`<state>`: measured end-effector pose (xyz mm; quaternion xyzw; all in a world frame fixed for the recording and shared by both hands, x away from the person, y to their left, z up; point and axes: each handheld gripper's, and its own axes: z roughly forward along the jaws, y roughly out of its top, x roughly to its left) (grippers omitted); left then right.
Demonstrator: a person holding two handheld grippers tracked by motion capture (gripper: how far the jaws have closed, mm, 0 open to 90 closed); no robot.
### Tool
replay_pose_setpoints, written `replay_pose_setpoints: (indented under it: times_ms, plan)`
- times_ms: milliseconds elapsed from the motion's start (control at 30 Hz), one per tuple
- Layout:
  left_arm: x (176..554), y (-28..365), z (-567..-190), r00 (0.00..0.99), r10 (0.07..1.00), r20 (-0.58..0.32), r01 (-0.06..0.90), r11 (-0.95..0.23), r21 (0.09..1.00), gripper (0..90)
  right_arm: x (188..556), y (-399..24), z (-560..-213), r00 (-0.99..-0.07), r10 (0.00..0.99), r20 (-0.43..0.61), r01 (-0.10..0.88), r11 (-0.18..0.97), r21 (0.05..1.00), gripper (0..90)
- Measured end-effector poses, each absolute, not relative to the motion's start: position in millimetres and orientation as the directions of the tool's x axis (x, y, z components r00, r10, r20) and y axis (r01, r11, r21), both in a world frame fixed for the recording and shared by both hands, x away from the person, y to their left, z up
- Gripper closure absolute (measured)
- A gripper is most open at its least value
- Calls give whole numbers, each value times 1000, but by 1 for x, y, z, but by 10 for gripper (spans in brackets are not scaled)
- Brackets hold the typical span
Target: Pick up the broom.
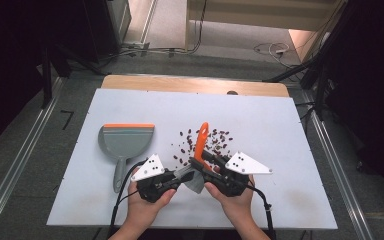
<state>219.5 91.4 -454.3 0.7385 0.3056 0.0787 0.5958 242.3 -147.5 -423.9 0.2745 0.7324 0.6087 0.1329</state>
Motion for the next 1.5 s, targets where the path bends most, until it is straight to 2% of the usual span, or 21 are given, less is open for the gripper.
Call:
replay_pose_setpoints:
  times_ms: [33,100,333,467,567,767,933,1033,1333,1400,1500]
  plan:
    - [220,93,-453,802,546,-243,352,-103,930,867,242,-147,-424,-814,564,139,240,108,965,506]
    - [221,98,-452,804,543,-243,348,-97,933,867,250,-158,-422,-850,503,158,250,121,961,435]
    - [223,113,-447,831,498,-249,327,-74,942,867,258,-174,-419,-899,422,117,223,211,952,439]
    - [223,118,-445,872,426,-242,306,-89,948,867,268,-185,-419,-938,285,199,270,236,934,442]
    - [222,121,-442,897,380,-226,282,-100,954,867,269,-187,-420,-947,223,231,285,251,925,450]
    - [222,123,-439,925,307,-225,268,-106,957,867,271,-185,-424,-953,168,251,291,289,912,459]
    - [222,126,-438,937,249,-245,274,-87,958,867,268,-179,-426,-964,110,242,265,332,905,487]
    - [222,127,-438,944,209,-254,275,-79,958,866,266,-173,-429,-966,26,259,250,365,897,525]
    - [224,126,-438,949,146,-278,292,-80,953,866,265,-168,-430,-954,-37,298,263,374,889,588]
    - [223,124,-439,951,133,-280,293,-90,952,866,264,-167,-431,-950,-47,308,268,385,883,647]
    - [224,124,-440,949,130,-286,299,-93,950,866,265,-166,-431,-946,-71,317,268,382,885,678]
